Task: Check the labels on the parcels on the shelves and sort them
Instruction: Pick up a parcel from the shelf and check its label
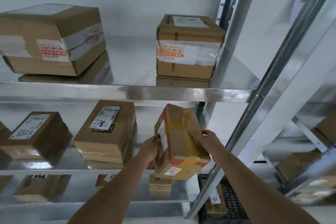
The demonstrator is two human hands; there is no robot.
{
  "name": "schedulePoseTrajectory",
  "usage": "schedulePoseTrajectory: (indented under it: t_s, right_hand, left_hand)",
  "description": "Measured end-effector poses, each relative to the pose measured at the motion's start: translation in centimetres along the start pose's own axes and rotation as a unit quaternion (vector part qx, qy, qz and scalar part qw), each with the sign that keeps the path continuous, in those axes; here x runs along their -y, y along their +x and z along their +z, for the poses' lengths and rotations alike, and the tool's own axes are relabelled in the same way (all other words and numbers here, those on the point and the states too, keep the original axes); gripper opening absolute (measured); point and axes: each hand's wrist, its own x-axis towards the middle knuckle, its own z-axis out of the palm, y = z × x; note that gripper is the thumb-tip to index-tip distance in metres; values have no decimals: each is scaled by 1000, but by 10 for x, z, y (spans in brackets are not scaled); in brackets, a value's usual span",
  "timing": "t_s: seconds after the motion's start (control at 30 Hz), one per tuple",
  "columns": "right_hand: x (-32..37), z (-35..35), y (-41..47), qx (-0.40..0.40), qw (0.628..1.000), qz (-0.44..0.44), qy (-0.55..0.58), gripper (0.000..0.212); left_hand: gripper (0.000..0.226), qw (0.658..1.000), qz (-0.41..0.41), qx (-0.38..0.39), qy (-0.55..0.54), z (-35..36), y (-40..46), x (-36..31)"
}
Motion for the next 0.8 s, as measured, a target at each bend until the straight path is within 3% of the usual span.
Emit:
schedulePoseTrajectory:
  t_s: [0.1, 0.17, 0.27, 0.47, 0.8]
  right_hand:
    - [0, 16, -2, 54, 998, -1, 26, 58]
    - [-3, 30, -2, 74, 995, 25, 56, 68]
    - [-8, 38, 5, 77, 993, 47, 82, 80]
    - [-10, 38, 9, 80, 992, 64, 80, 77]
    - [-13, 37, 18, 88, 990, 69, 85, 77]
  left_hand:
    - [45, 995, -49, 42, -82, 4, -3, -3]
    - [69, 984, -75, 98, -125, 4, 0, -4]
    - [98, 981, -74, 119, -137, 1, 8, -2]
    - [87, 991, -71, 88, -69, -4, 15, -3]
    - [84, 992, -78, 80, -63, -5, 18, -3]
